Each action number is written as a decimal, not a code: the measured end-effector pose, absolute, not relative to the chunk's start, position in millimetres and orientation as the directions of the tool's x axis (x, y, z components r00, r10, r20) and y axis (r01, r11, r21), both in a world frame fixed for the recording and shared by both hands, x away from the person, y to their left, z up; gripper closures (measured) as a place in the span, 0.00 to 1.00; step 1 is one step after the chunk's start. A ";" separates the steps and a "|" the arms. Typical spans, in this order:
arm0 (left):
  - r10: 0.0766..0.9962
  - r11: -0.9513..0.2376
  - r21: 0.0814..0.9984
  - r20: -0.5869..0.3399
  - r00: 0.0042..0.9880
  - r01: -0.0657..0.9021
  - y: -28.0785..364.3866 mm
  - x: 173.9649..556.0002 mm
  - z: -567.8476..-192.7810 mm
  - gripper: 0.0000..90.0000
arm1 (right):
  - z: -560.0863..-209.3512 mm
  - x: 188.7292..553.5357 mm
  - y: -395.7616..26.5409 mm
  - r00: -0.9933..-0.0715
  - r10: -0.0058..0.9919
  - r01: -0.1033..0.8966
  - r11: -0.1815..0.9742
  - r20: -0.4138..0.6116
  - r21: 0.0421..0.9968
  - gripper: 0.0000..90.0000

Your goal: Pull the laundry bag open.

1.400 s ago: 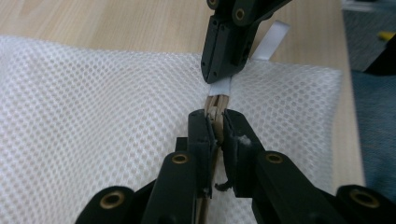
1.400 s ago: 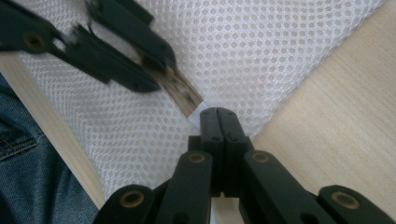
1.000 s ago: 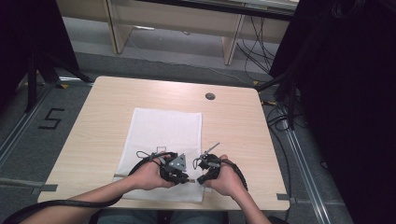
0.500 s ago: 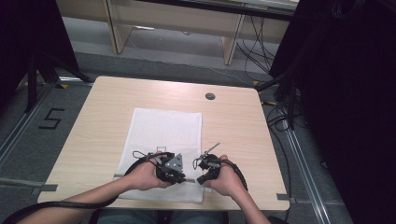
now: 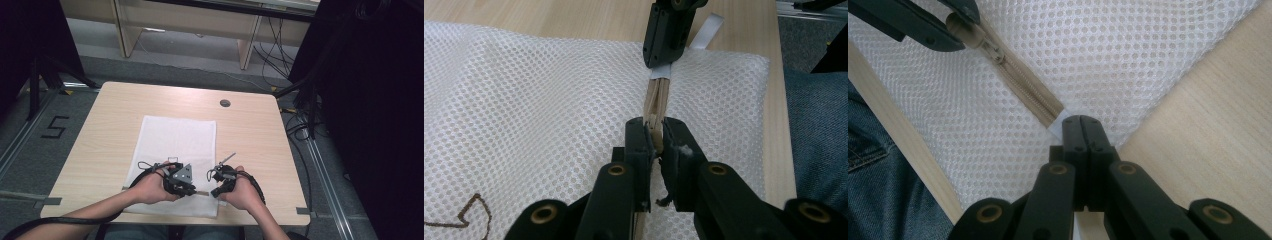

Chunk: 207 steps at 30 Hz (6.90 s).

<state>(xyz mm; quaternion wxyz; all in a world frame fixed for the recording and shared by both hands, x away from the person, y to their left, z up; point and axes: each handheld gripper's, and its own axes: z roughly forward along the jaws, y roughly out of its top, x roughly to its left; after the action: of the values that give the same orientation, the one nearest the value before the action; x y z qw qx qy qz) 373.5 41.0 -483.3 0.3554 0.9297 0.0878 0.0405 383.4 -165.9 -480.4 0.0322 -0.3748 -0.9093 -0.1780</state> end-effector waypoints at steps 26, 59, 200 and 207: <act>0.200 -0.725 0.675 0.017 0.980 0.136 54.4 370.8 -481.0 0.91 | -480.9 383.2 -166.3 -0.714 0.672 0.695 0.650 0.194 0.306 1.00; 0.206 -0.720 0.681 0.022 0.978 0.136 68.7 369.0 -478.7 0.91 | -480.9 383.5 -166.9 -0.712 0.674 0.698 0.649 0.199 0.302 1.00; 0.239 -0.711 0.683 0.013 0.971 0.165 129.5 367.7 -476.2 0.91 | -480.7 383.7 -167.4 -0.709 0.674 0.702 0.646 0.208 0.298 1.00; 0.242 -0.704 0.689 0.005 0.970 0.172 130.4 367.6 -476.3 0.91 | -480.7 383.7 -167.5 -0.708 0.675 0.703 0.646 0.207 0.299 1.00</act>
<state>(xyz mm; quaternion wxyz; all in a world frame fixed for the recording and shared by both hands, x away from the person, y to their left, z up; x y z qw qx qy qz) 367.6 130.4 -476.3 0.3681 0.9218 0.1123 0.0474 383.7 -167.5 -480.7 0.0385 -0.3799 -0.9063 -0.1812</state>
